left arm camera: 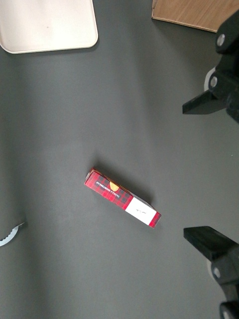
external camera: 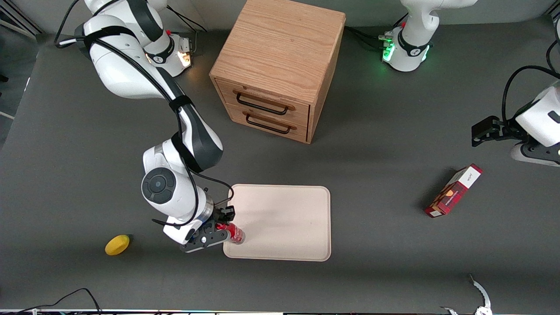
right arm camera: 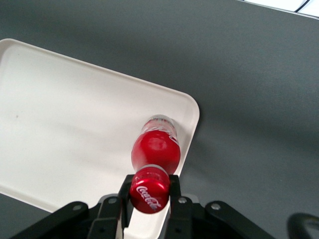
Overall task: Place coke bottle on tray
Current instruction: 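Tilt the bottle upright and lower it onto the tray's corner, then open the right gripper and withdraw it from the bottle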
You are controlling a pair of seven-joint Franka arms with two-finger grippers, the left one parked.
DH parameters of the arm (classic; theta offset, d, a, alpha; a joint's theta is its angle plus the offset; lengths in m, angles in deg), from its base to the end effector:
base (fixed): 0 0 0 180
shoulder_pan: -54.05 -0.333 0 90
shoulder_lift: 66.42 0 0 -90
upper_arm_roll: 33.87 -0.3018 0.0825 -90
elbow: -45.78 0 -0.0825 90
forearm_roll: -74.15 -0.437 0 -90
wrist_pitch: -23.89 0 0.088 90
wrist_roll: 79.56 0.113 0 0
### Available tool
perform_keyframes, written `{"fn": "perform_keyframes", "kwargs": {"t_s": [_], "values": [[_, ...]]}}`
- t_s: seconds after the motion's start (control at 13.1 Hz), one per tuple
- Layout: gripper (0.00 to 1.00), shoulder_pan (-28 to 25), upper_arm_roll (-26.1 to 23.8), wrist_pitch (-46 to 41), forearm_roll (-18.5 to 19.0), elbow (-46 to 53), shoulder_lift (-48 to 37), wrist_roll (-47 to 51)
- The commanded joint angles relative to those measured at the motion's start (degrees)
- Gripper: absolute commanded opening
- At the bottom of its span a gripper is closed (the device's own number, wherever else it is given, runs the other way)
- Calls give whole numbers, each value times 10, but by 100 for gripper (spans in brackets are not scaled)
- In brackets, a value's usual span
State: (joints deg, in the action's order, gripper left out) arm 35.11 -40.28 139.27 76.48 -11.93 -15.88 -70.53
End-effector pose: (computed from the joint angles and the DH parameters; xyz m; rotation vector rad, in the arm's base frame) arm 0.7619 0.3236 0.3039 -3.0306 -0.3867 -0.1678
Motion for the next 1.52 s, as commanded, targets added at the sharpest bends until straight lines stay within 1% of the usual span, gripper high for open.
{"fn": "perform_keyframes", "kwargs": {"t_s": [0.0, 0.15, 0.38, 0.53, 0.61, 0.69, 0.76, 0.84, 0.91, 1.07, 1.22, 1.45], "values": [[0, -10, 14, 11, 7, 25, 15, 16], [0, -21, 27, 12, 6, 25, 16, 16], [0, -22, 28, 16, 7, 24, 19, 33], [17, -22, 28, 20, 6, 23, 19, 37], [32, -22, 28, 20, 6, 23, 19, 37], [43, -22, 28, 20, 6, 23, 19, 38], [67, -22, 28, 20, 6, 23, 19, 37], [84, -22, 28, 20, 6, 23, 19, 38], [98, -22, 28, 20, 6, 23, 19, 38], [100, -22, 28, 20, 6, 23, 19, 46], [100, -22, 28, 20, 6, 24, 15, 49], [100, -18, 28, -9, 3, 23, -15, 49]]}}
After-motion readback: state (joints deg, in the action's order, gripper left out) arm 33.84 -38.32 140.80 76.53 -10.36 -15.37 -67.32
